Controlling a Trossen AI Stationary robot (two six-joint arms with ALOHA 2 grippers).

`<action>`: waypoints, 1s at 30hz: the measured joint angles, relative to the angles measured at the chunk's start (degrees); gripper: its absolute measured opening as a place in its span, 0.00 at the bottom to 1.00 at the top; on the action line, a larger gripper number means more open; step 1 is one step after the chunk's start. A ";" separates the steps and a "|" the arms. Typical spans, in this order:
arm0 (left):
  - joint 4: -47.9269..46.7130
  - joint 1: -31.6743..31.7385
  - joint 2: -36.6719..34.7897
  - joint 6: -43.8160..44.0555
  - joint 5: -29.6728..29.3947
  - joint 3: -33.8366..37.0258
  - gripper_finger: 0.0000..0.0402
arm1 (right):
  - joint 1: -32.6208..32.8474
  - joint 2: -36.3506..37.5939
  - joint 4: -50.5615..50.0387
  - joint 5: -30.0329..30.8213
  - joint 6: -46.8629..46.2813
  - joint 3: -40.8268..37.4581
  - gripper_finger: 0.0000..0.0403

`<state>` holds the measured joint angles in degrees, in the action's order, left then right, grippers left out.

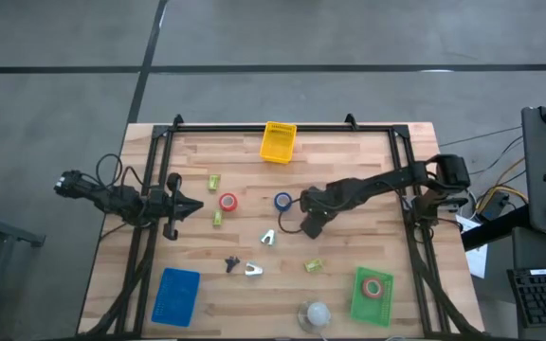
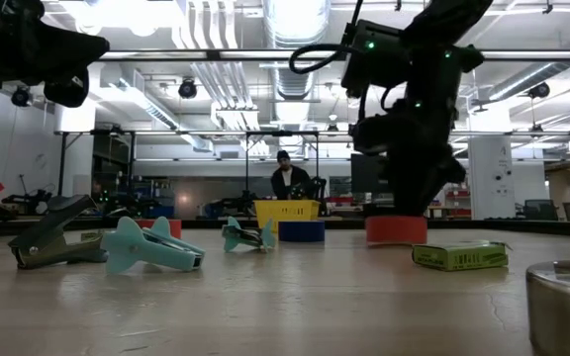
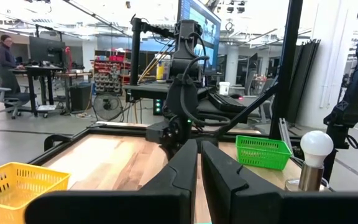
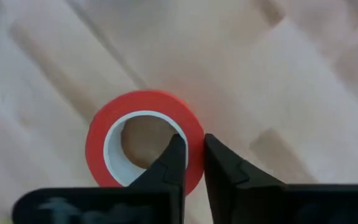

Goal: Pick and place Stapler, Stapler remover, tape
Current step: Put the right red tape into the green bin

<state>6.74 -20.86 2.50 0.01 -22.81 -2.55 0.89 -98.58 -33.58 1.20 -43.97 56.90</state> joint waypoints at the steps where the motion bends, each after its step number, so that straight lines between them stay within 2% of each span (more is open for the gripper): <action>1: 0.00 -0.02 0.00 0.00 0.00 0.00 0.06 | 0.16 0.50 -0.96 -0.37 0.23 0.00 0.06; 9: -0.09 0.00 0.00 0.00 0.00 0.00 0.06 | 5.74 6.73 -10.68 -0.22 -5.47 0.13 0.10; 18: -0.35 -0.01 0.00 0.00 0.00 0.00 0.06 | 20.90 14.70 -9.79 2.22 -18.20 0.17 0.09; 22: -0.35 0.00 0.00 0.00 0.00 -0.02 0.06 | 29.43 16.46 -7.79 2.85 -29.54 0.24 0.10; 30: -0.44 -0.01 0.00 -0.01 0.00 -0.01 0.06 | 45.76 15.54 -7.76 3.37 -57.53 0.24 0.10</action>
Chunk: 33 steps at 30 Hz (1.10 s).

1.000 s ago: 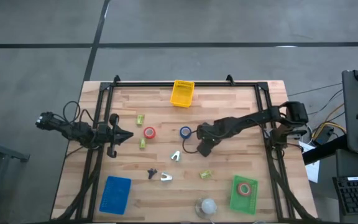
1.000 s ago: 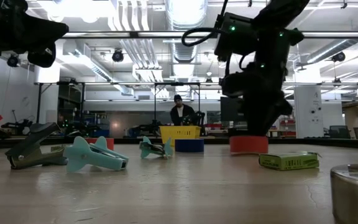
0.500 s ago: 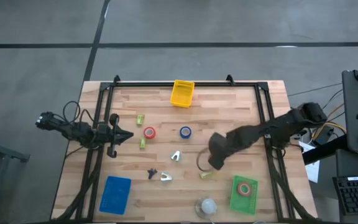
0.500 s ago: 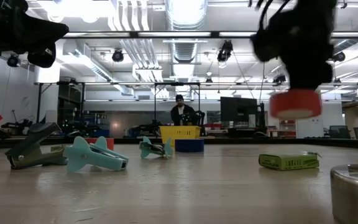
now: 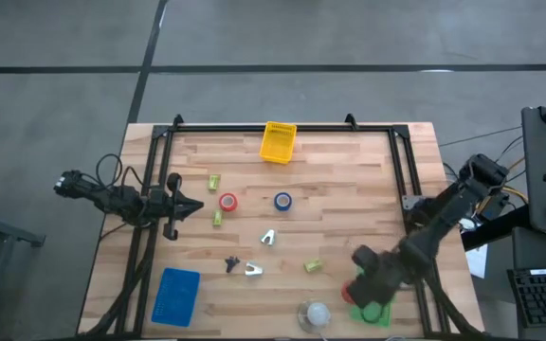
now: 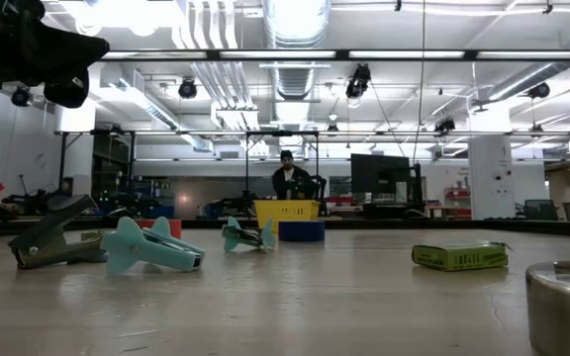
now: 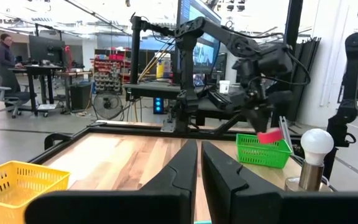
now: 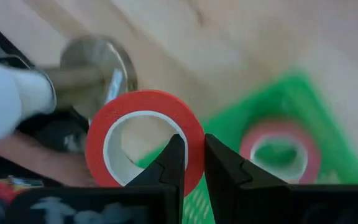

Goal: Pick and place Stapler, Stapler remover, tape
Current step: Put the right red tape into the green bin, then put the blue tape into the green bin

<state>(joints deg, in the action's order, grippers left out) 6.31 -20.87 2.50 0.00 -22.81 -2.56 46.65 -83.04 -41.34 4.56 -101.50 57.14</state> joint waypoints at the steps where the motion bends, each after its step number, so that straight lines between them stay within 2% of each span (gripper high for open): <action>1: 0.02 0.00 0.00 0.01 0.00 0.01 0.06 | 1.54 -0.26 0.00 0.04 -3.26 0.00 0.10; 5: 0.00 0.01 0.00 0.01 0.00 0.01 0.06 | 6.57 -1.91 0.01 -0.75 -14.83 0.00 0.10; 9: 0.00 0.01 0.00 -0.01 -0.02 0.01 0.06 | 8.27 -4.24 0.12 -3.05 -19.47 0.00 0.10; 19: 0.00 0.00 0.00 0.01 0.00 -0.01 0.06 | 8.22 -7.85 0.09 -6.39 -19.01 -0.02 0.11; 33: 0.00 -0.01 0.00 0.01 0.00 -0.01 0.06 | 8.20 -7.92 0.25 -6.22 -20.20 -0.02 0.26</action>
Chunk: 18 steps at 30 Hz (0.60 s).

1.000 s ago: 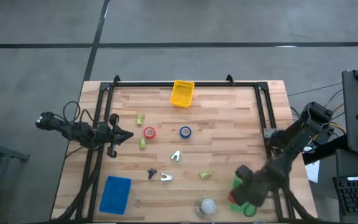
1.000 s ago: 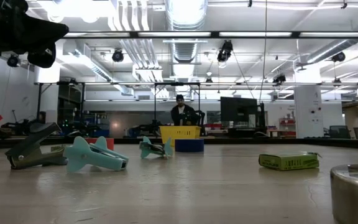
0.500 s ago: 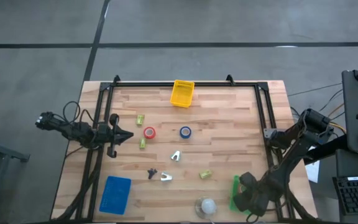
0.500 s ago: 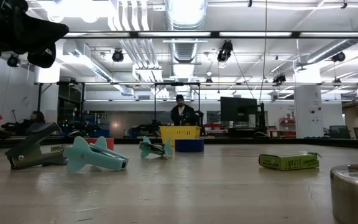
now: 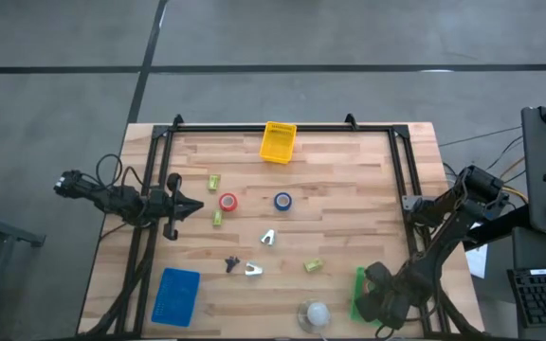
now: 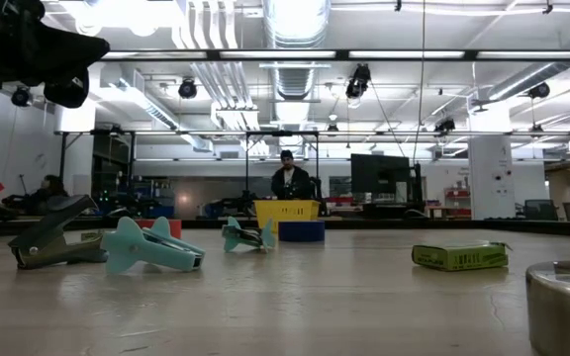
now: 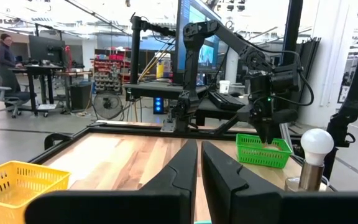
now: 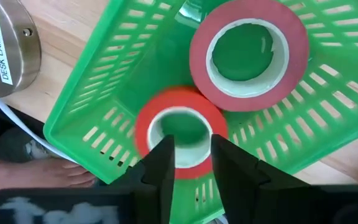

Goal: Pick and place Stapler, Stapler remover, tape
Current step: Put the blue tape into the green bin

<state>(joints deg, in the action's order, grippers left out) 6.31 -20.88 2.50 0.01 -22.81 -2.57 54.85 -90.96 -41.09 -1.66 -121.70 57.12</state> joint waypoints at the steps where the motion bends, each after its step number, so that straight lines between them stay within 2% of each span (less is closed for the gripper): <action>1: 0.00 0.00 0.00 -0.02 0.00 0.02 0.06 | 0.00 0.00 -0.21 0.01 -0.06 0.00 0.28; 8: 0.01 0.02 0.00 -0.01 0.00 0.01 0.06 | -0.55 0.57 -2.17 0.61 0.61 0.00 0.38; 11: 0.04 0.00 0.00 0.00 0.00 0.02 0.06 | -1.43 0.64 -2.70 2.94 2.76 0.00 0.40; 18: 0.02 0.02 0.01 -0.01 0.00 0.01 0.06 | -9.18 1.71 -5.26 7.83 16.55 -0.02 0.42</action>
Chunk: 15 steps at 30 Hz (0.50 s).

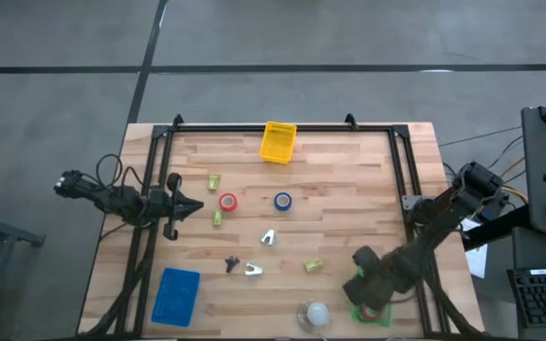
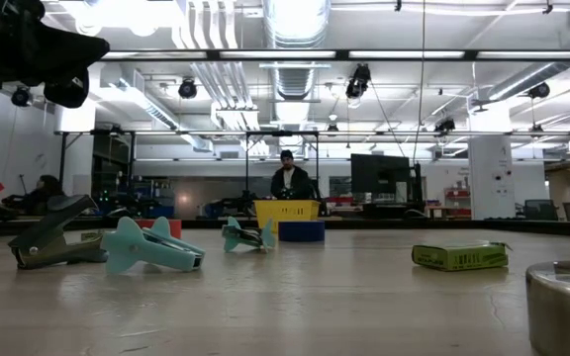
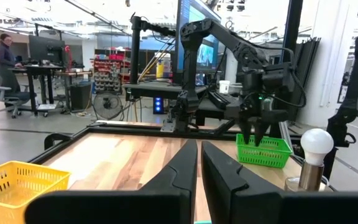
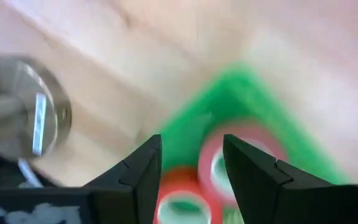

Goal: Pick and place Stapler, Stapler remover, tape
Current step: Put the blue tape into the green bin

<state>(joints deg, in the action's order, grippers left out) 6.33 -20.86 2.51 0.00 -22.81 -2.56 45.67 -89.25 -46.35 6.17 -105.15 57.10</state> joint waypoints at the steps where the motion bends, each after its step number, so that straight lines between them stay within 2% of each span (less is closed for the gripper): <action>1: 0.00 -0.02 -0.01 0.01 0.00 0.01 0.06 | -1.61 0.04 0.05 0.41 3.12 0.00 0.42; 8: 0.00 -0.01 -0.01 0.00 0.00 0.00 0.06 | -13.26 0.04 0.26 1.77 22.42 0.00 0.42; 15: -0.02 -0.01 0.01 0.01 0.00 0.01 0.06 | -20.47 1.21 2.65 -0.20 33.31 0.00 0.42</action>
<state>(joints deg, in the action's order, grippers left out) 6.31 -20.88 2.52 0.01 -22.81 -2.55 25.20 -88.04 -43.70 5.97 -71.84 57.10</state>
